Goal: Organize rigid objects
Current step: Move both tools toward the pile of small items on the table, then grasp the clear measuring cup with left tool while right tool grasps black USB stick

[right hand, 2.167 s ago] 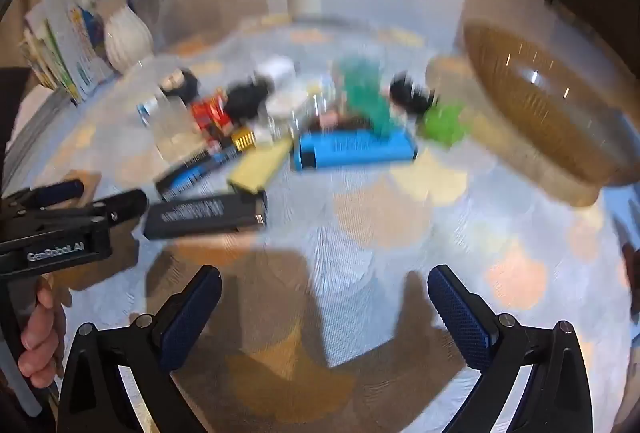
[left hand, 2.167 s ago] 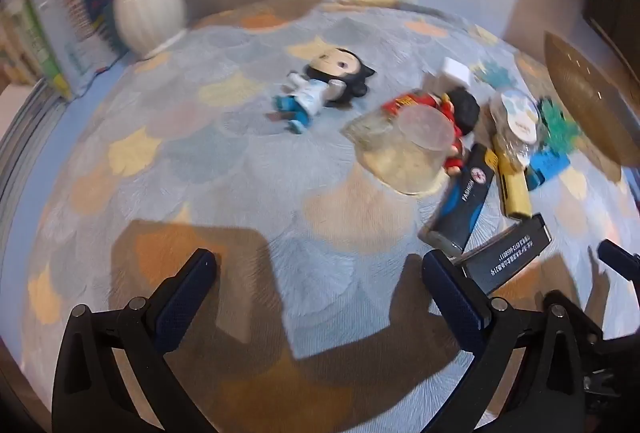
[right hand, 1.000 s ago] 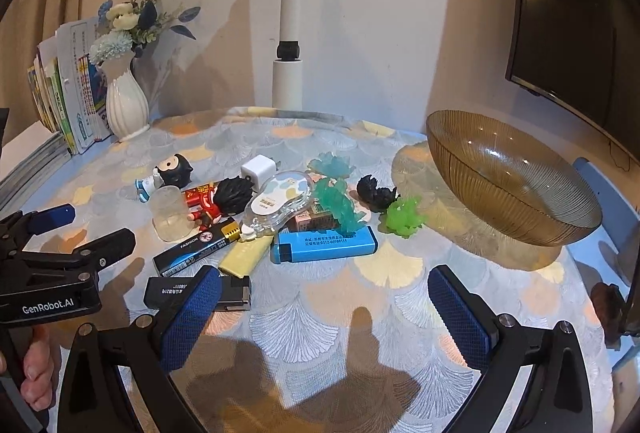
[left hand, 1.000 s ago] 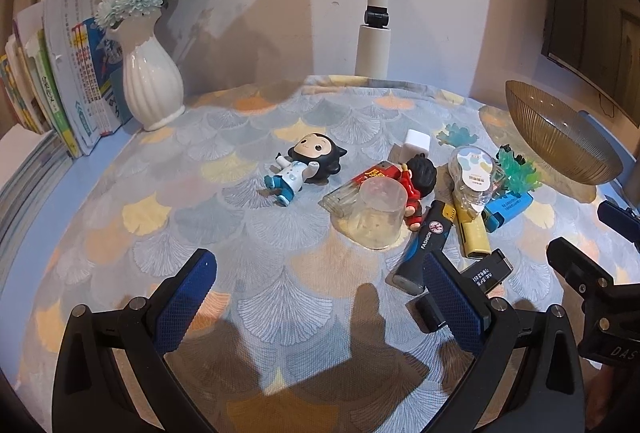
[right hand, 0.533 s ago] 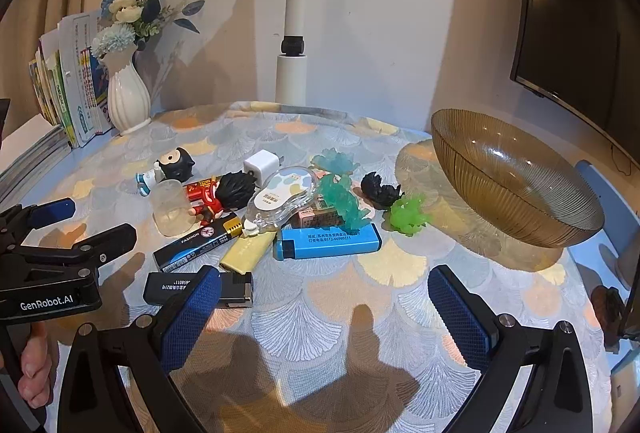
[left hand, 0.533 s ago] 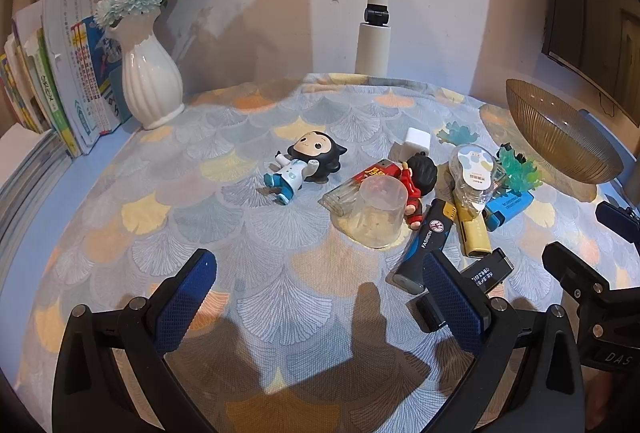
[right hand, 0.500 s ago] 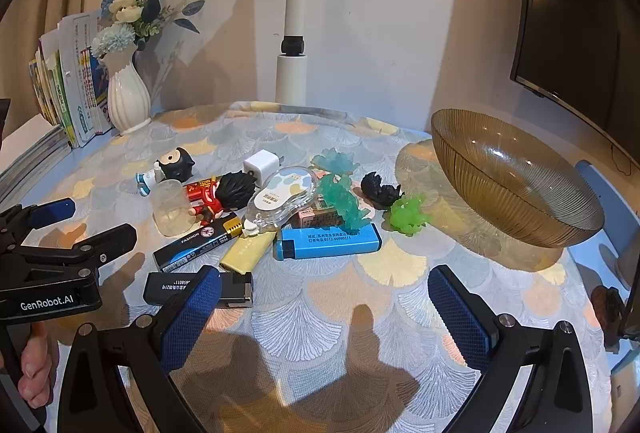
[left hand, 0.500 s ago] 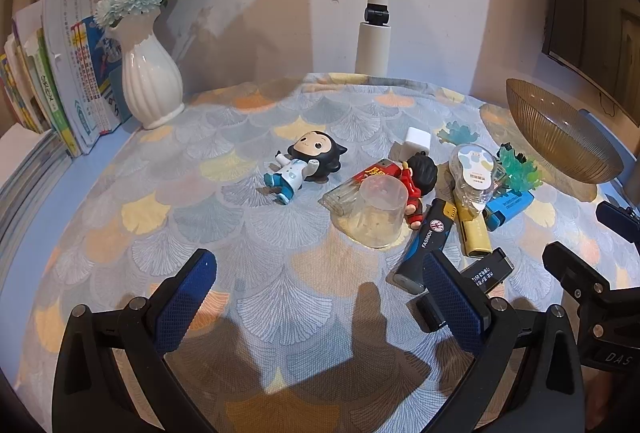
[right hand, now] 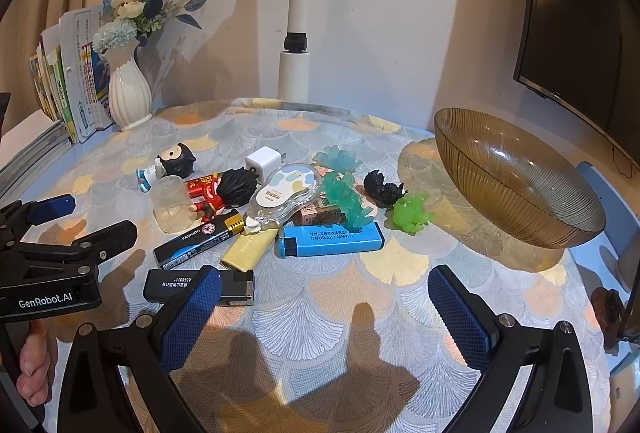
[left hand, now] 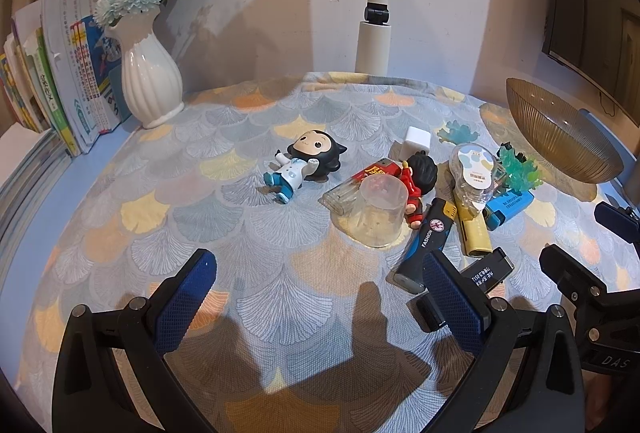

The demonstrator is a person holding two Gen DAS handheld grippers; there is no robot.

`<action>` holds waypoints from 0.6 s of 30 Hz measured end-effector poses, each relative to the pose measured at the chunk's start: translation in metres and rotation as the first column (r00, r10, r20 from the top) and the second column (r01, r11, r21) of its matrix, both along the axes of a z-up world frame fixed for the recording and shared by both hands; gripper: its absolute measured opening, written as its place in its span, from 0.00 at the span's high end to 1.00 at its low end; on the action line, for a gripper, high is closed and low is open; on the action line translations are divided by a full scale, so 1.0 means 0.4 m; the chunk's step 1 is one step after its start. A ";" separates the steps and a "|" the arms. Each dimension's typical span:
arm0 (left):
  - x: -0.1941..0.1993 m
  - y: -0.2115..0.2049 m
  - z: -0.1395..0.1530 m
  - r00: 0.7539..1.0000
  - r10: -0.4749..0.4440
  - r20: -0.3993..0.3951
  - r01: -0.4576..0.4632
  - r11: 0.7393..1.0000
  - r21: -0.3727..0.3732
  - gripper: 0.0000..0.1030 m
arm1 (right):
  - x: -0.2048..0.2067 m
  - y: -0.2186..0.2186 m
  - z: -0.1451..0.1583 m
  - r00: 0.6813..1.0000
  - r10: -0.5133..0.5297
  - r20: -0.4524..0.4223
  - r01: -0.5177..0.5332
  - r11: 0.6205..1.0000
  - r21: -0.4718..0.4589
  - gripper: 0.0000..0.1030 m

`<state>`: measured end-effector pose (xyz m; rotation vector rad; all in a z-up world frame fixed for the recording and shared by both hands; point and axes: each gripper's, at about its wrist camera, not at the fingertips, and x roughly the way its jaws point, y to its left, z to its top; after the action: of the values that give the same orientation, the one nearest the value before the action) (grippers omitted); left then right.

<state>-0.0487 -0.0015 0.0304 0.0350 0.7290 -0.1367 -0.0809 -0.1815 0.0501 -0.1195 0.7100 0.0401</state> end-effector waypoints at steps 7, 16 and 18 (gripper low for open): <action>0.000 0.000 0.001 1.000 0.000 0.000 0.000 1.000 0.000 0.01 | 0.002 0.002 -0.002 1.000 0.002 -0.004 -0.002 1.000 0.002 0.00; 0.005 0.013 0.005 0.996 -0.076 -0.046 0.072 0.995 -0.072 0.01 | 0.005 -0.016 0.007 0.987 0.138 -0.085 -0.126 0.984 0.129 0.00; 0.015 0.016 0.012 0.992 -0.110 -0.069 0.102 0.989 -0.109 0.01 | 0.008 -0.007 0.009 0.961 0.243 -0.128 -0.224 0.963 0.151 0.00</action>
<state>-0.0426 0.0050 0.0351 -0.0325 0.7945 -0.2789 -0.0777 -0.1843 0.0537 -0.0702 0.8339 0.3265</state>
